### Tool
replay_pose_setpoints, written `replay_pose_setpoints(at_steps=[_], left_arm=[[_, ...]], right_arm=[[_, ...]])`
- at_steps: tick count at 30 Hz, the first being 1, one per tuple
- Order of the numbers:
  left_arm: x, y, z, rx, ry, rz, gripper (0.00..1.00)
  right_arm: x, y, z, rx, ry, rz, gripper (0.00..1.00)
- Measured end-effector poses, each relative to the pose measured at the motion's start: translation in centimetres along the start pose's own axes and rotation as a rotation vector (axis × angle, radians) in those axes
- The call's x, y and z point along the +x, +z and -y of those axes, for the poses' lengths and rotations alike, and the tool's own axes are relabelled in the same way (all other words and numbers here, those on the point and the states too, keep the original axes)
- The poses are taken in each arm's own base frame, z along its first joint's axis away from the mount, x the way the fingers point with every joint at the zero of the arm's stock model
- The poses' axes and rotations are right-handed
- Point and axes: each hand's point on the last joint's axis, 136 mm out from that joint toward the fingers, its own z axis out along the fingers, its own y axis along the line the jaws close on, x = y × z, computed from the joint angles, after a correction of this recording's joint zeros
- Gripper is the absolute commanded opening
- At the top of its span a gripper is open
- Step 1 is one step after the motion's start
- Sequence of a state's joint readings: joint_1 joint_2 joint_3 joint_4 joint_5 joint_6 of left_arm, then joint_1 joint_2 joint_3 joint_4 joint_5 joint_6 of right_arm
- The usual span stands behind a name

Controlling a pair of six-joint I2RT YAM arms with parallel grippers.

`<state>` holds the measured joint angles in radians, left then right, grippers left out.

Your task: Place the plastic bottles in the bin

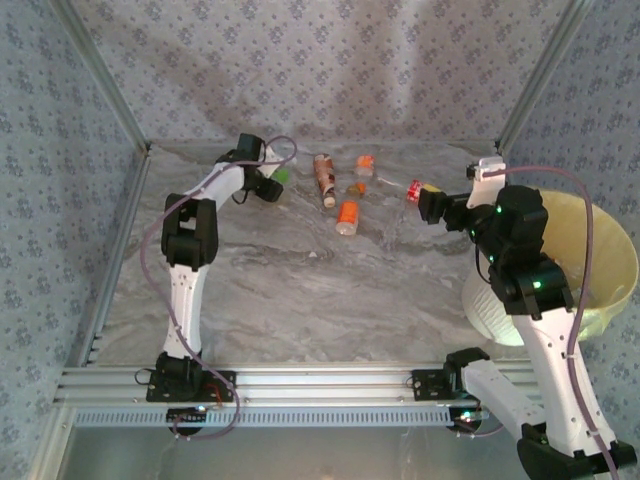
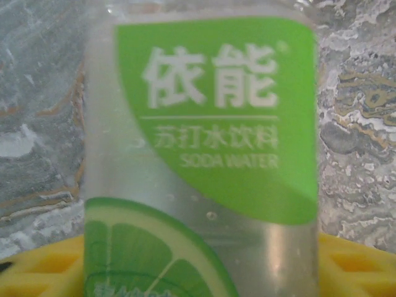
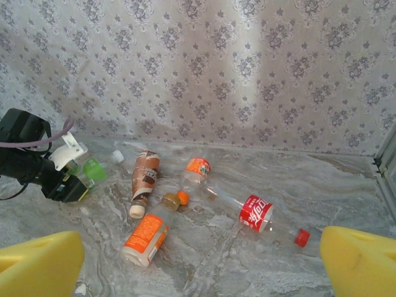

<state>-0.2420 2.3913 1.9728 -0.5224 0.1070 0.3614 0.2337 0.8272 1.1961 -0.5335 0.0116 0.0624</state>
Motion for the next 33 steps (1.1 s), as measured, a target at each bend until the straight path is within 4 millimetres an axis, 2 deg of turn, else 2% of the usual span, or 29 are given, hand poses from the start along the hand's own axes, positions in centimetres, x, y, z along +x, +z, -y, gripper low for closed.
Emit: replay_pose_setpoints(at_steps=[4, 8, 11, 14, 19, 26, 31, 33], left_arm=[[0.2, -0.3, 0.1, 0.001, -0.012, -0.001, 0.55], [1.7, -1.8, 1.2, 0.027, -0.052, -0.019, 0.53], [2.5, -4.0, 2.4, 0.04, -0.084, -0.001, 0.51], [2.2, -7.3, 3.6, 0.033, -0.108, 0.056, 0.49], [1.2, -13.4, 7.7, 0.044, -0.138, 0.211, 0.49], [1.8, -18.6, 15.4, 0.128, -0.137, 0.333, 0.5], [1.1, -23.3, 20.8, 0.194, -0.089, 0.451, 0.5], [1.0, -25.1, 22.2, 0.209, -0.069, 0.503, 0.5]], right_arm=[[0.3, 0.0, -0.2, -0.005, -0.001, -0.011, 1.0], [0.4, 0.1, -0.5, -0.022, 0.006, -0.013, 1.0], [1.3, 0.8, -1.3, -0.057, 0.03, -0.029, 1.0], [2.4, 1.9, -2.2, -0.091, 0.057, -0.06, 1.0], [4.1, 3.7, -4.0, -0.136, 0.118, -0.089, 1.0], [4.3, 4.8, -8.0, -0.237, 0.199, -0.055, 1.0], [5.2, 6.3, -11.0, -0.283, 0.226, -0.101, 1.0], [5.7, 7.1, -12.0, -0.298, 0.236, -0.127, 1.0]])
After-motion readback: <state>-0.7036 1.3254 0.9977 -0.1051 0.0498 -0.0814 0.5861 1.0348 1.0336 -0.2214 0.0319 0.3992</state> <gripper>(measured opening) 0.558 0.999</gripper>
